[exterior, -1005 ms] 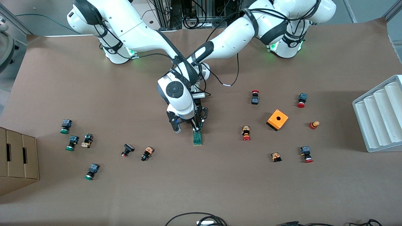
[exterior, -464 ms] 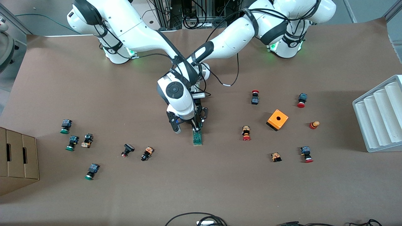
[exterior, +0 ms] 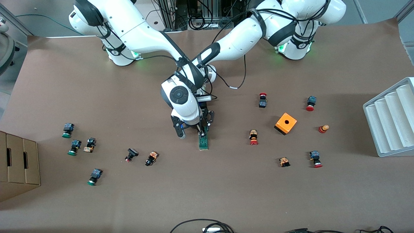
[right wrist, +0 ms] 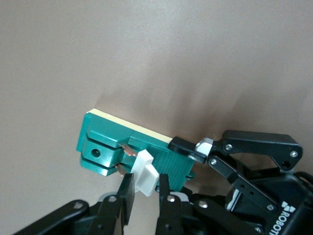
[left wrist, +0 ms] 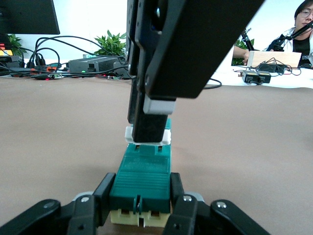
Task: Close load switch with both arms
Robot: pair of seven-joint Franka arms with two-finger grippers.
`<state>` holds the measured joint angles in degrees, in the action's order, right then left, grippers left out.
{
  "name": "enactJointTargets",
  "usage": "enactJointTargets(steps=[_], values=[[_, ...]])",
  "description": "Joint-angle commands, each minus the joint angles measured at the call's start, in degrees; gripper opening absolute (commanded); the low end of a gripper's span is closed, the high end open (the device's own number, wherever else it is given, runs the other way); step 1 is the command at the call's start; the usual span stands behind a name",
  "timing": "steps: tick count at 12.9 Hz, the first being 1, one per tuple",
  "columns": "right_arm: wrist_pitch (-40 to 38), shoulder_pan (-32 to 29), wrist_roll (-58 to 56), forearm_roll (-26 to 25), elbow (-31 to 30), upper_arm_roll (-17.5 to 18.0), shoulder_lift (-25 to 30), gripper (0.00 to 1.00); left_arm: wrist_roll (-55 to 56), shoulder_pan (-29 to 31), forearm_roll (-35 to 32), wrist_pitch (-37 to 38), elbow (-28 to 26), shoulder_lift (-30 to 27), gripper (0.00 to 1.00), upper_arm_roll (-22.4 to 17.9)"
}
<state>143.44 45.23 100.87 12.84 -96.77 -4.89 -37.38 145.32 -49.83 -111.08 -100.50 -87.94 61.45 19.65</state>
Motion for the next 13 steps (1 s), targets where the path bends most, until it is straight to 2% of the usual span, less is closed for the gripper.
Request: enactJointTargets(steps=[1, 13], values=[[1.1, -1.0, -0.6, 1.1, 3.7, -0.2, -1.6, 0.26, 0.7, -0.2, -0.4, -0.5, 1.6, 2.3, 0.5, 0.3], [1.1, -0.2, -0.8, 1.2, 2.6, 0.0, -1.4, 0.28, 0.5, -0.2, -0.4, -0.5, 1.5, 2.3, 0.5, 0.3]])
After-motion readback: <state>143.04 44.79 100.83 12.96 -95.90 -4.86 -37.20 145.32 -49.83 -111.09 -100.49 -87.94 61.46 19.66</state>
